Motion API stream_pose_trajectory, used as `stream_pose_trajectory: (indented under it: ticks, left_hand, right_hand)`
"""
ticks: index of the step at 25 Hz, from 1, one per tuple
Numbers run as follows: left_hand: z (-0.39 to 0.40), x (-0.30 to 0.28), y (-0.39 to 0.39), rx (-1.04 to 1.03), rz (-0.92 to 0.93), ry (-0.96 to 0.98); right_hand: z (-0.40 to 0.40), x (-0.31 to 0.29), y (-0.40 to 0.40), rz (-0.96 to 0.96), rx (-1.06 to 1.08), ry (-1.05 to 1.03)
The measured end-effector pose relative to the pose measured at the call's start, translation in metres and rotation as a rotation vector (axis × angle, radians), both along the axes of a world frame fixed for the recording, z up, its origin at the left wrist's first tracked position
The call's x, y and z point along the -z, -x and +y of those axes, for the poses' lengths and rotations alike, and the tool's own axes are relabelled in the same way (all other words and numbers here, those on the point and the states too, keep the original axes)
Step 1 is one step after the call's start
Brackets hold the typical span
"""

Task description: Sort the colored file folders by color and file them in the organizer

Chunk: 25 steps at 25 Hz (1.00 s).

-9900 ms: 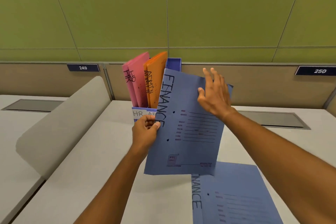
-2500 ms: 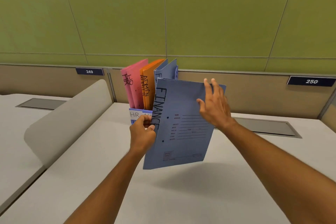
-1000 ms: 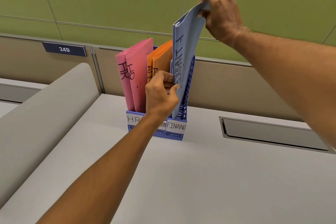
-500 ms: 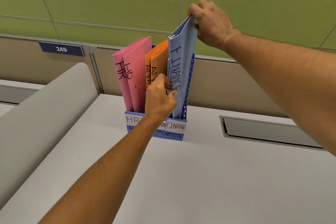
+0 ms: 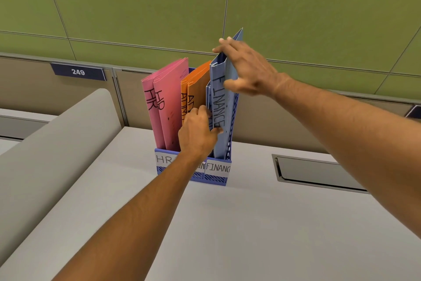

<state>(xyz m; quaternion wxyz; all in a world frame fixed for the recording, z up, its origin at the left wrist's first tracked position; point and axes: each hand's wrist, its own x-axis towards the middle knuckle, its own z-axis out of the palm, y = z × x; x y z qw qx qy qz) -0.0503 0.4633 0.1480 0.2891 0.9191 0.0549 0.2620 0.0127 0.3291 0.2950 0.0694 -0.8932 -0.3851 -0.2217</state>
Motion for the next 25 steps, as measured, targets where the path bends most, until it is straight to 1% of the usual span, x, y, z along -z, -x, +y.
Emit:
stream_pose_trajectory:
  ticks: [3, 6, 9, 12, 18, 22, 25]
  left_hand:
    - [0.006, -0.002, 0.006, 0.039, -0.109, -0.084]
    - [0.015, -0.008, 0.009, 0.047, -0.201, -0.147]
    - [0.020, -0.014, 0.009, 0.059, -0.174, -0.202]
    - [0.023, -0.018, 0.010, 0.089, -0.130, -0.244]
    - [0.025, -0.015, 0.010, 0.101, -0.109, -0.308]
    - [0.023, -0.018, 0.012, 0.109, -0.114, -0.338]
    - [0.024, -0.019, 0.016, 0.099, -0.107, -0.363]
  right_hand:
    - [-0.011, 0.002, -0.007, 0.071, 0.106, 0.017]
    - [-0.019, 0.006, -0.017, 0.105, 0.191, 0.136]
    - [-0.016, 0.021, -0.024, 0.134, 0.216, 0.226]
    - [-0.007, 0.033, -0.025, 0.159, 0.226, 0.235]
    - [-0.011, 0.052, -0.023, 0.230, 0.244, 0.236]
    - [-0.015, 0.051, -0.015, 0.193, 0.241, 0.189]
    - [-0.021, 0.062, -0.004, 0.097, 0.258, 0.164]
